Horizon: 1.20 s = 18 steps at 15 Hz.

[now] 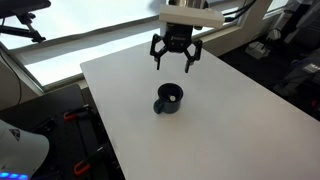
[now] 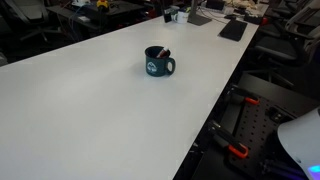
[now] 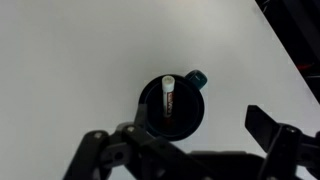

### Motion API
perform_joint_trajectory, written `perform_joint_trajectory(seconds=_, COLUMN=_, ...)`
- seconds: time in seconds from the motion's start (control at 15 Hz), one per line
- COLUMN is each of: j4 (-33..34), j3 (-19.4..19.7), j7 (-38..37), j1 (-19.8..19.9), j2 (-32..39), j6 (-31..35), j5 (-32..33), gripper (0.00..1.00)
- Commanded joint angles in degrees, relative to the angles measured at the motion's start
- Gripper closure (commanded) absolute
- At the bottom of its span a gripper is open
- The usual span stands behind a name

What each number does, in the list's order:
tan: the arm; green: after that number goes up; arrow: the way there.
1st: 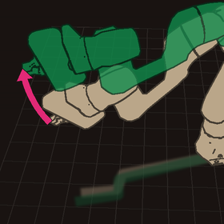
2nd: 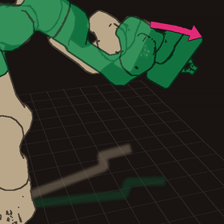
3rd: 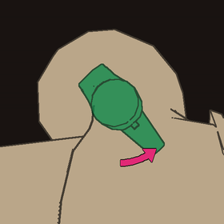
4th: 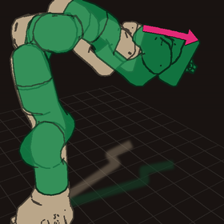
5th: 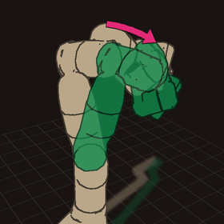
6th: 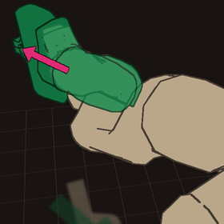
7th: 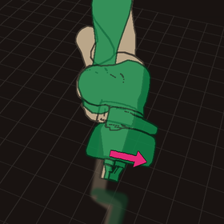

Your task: Place the marker to the right of the mug

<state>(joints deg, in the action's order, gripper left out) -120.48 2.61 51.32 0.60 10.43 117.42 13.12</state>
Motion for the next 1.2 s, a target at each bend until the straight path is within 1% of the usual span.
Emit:
perform_joint_trajectory(seconds=0.0, j4=2.44, j3=-0.88, j7=-2.14, j1=0.48, j2=3.62, j6=1.43, j5=2.20, gripper=0.00)
perform_joint_trajectory(seconds=0.27, j4=3.90, j3=-1.29, j7=-3.82, j1=0.21, j2=7.10, j6=4.62, j5=4.67, gripper=0.00)
perform_joint_trajectory(seconds=0.47, j4=3.73, j3=-1.94, j7=-3.91, j1=0.35, j2=8.78, j6=10.27, j5=5.55, gripper=0.00)
perform_joint_trajectory(seconds=0.6, j4=3.69, j3=-2.24, j7=-3.64, j1=0.37, j2=9.59, j6=12.59, j5=5.48, gripper=0.02)
perform_joint_trajectory(seconds=0.67, j4=3.86, j3=-2.53, j7=-3.15, j1=0.53, j2=9.90, j6=12.66, j5=4.77, gripper=0.06)
perform_joint_trajectory(seconds=0.73, j4=3.97, j3=-2.92, j7=-2.65, j1=0.76, j2=10.13, j6=12.14, j5=3.75, gripper=0.07)
perform_joint_trajectory(seconds=0.8, j4=3.94, j3=-3.25, j7=-2.26, j1=0.89, j2=10.24, j6=11.86, j5=3.19, gripper=0.14)
perform_joint_trajectory(seconds=0.93, j4=3.85, j3=-3.96, j7=-1.80, j1=1.21, j2=10.17, j6=10.10, j5=1.29, gripper=0.19)
perform_joint_trajectory(seconds=1.0, j4=3.67, j3=-4.13, j7=-2.00, j1=1.24, j2=10.07, j6=9.63, j5=0.86, gripper=0.24)
perform_joint_trajectory(seconds=1.13, j4=3.56, j3=-4.50, j7=-1.79, j1=1.60, j2=10.08, j6=8.57, j5=-0.41, gripper=0.26)
